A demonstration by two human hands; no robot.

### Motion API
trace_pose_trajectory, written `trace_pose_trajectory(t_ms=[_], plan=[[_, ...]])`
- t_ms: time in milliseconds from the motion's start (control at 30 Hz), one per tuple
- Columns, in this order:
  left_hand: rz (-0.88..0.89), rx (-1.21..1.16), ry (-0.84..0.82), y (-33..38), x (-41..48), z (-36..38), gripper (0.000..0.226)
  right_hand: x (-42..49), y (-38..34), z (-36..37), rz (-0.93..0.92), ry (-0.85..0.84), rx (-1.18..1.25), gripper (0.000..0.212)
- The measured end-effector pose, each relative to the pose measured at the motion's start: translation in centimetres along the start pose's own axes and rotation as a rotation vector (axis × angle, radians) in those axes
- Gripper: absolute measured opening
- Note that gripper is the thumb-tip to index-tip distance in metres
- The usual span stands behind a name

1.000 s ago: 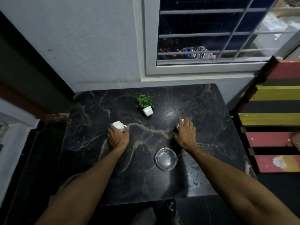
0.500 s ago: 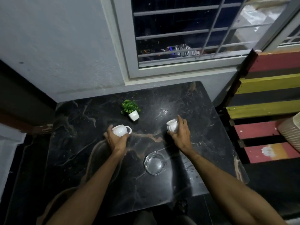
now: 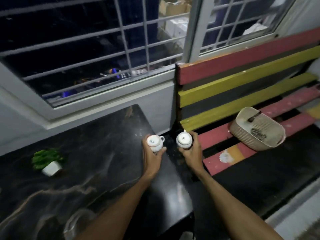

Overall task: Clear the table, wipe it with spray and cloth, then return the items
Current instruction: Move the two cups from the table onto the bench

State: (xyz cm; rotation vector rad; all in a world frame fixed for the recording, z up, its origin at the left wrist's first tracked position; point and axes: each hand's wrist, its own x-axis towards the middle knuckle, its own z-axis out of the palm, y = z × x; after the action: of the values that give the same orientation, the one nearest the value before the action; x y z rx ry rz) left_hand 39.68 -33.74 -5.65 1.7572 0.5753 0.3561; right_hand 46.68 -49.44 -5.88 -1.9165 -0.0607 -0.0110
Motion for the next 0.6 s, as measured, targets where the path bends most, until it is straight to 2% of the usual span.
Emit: trace_pose_trajectory(t_ms=[133, 233, 300, 467, 600], plan=[[-0.040, -0.001, -0.030, 0.5, 2.2, 12.8, 0.068, 6.8, 6.8, -7.0, 0.050, 0.081, -0.027, 0.061], [-0.145, -0.026, 0.030, -0.9, 4.8, 21.2, 0.066, 11.6, 13.1, -10.5, 0.089, 0.077, -0.066, 0.059], [-0.182, -0.015, 0.061, -2.8, 6.2, 25.1, 0.071, 14.0, 17.1, -11.6, 0.109, 0.055, -0.106, 0.059], [-0.236, 0.170, 0.017, -11.2, 9.2, 33.8, 0.088, 19.9, 28.0, -12.2, 0.124, 0.043, -0.202, 0.056], [-0.206, 0.246, 0.009, -16.5, 9.9, 37.9, 0.085, 22.3, 33.5, -11.7, 0.100, 0.049, -0.201, 0.058]])
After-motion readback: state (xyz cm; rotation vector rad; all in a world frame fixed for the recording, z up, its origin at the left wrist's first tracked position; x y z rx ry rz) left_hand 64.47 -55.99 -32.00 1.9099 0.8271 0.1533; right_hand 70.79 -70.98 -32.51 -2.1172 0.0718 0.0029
